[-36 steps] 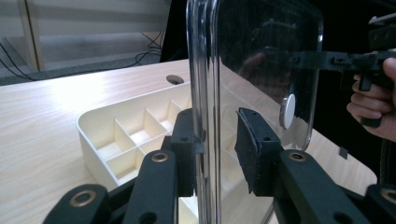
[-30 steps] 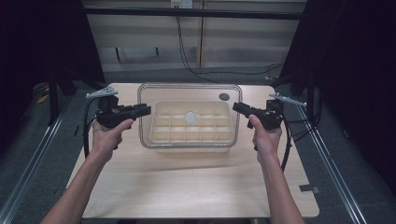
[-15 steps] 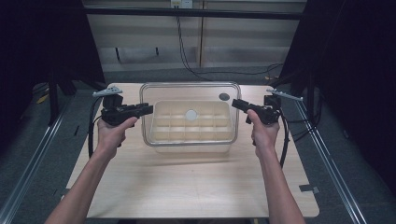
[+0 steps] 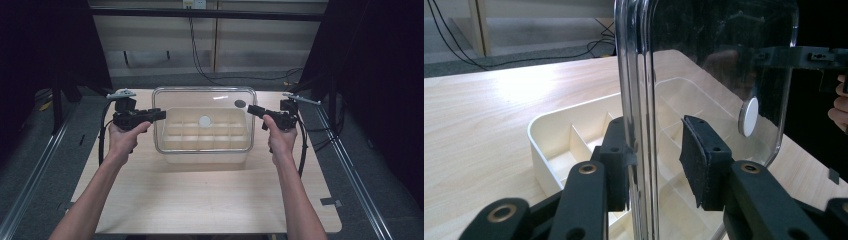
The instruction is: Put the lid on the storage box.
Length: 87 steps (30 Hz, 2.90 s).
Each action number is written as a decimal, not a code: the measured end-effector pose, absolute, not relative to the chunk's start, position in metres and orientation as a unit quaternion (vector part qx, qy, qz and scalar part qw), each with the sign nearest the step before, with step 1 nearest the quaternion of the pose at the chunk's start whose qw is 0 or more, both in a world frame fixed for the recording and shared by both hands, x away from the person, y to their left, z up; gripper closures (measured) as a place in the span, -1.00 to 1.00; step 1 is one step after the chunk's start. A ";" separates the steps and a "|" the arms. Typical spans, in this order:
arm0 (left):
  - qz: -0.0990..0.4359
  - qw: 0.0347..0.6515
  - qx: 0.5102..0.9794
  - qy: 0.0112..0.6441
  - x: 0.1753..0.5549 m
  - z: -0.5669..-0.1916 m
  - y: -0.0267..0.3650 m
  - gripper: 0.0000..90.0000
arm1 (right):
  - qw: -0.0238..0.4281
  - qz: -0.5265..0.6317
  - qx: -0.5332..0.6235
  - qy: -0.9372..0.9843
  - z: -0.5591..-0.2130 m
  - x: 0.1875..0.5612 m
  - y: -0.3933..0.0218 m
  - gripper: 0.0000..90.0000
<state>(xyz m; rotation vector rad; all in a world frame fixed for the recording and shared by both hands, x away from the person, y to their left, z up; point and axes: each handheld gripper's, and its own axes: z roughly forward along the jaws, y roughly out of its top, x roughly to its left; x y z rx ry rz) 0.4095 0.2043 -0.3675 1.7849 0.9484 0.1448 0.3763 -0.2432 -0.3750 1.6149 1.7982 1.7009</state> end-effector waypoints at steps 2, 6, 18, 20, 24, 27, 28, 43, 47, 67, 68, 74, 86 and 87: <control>0.059 0.530 0.745 0.400 0.410 -0.370 0.204 0.44 | 0.091 0.571 0.546 0.606 -0.376 0.376 -0.243 0.56; 0.055 0.528 0.744 0.406 0.414 -0.374 0.204 0.42 | 0.090 0.567 0.546 0.610 -0.376 0.378 -0.243 0.57; 0.037 0.523 0.738 0.425 0.434 -0.381 0.198 0.39 | 0.089 0.553 0.560 0.611 -0.388 0.395 -0.245 0.55; 0.035 0.522 0.738 0.426 0.436 -0.382 0.198 0.38 | 0.089 0.549 0.563 0.611 -0.390 0.397 -0.244 0.55; 0.019 0.516 0.737 0.436 0.446 -0.389 0.199 0.35 | 0.088 0.544 0.567 0.612 -0.395 0.403 -0.242 0.52; 0.011 0.517 0.734 0.441 0.450 -0.393 0.199 0.34 | 0.086 0.541 0.569 0.613 -0.397 0.406 -0.242 0.52; 0.008 0.517 0.732 0.445 0.452 -0.395 0.199 0.34 | 0.085 0.539 0.572 0.612 -0.398 0.407 -0.242 0.52; -0.014 0.502 0.728 0.467 0.469 -0.412 0.196 0.25 | 0.066 0.526 0.591 0.608 -0.415 0.422 -0.242 0.48; -0.017 0.498 0.727 0.472 0.471 -0.416 0.194 0.23 | 0.059 0.522 0.595 0.608 -0.420 0.426 -0.243 0.47; -0.023 0.473 0.732 0.490 0.482 -0.438 0.193 0.15 | 0.067 0.487 0.619 0.612 -0.441 0.435 -0.235 0.32; -0.020 0.473 0.733 0.489 0.482 -0.438 0.193 0.15 | 0.067 0.485 0.620 0.614 -0.441 0.435 -0.235 0.32; -0.011 0.470 0.736 0.488 0.480 -0.438 0.193 0.15 | 0.073 0.481 0.619 0.617 -0.442 0.434 -0.233 0.28; -0.003 0.454 0.737 0.501 0.479 -0.448 0.194 0.18 | 0.090 0.450 0.628 0.628 -0.450 0.434 -0.228 0.18; -0.006 0.458 0.734 0.502 0.479 -0.449 0.195 0.18 | 0.090 0.448 0.629 0.629 -0.451 0.435 -0.228 0.17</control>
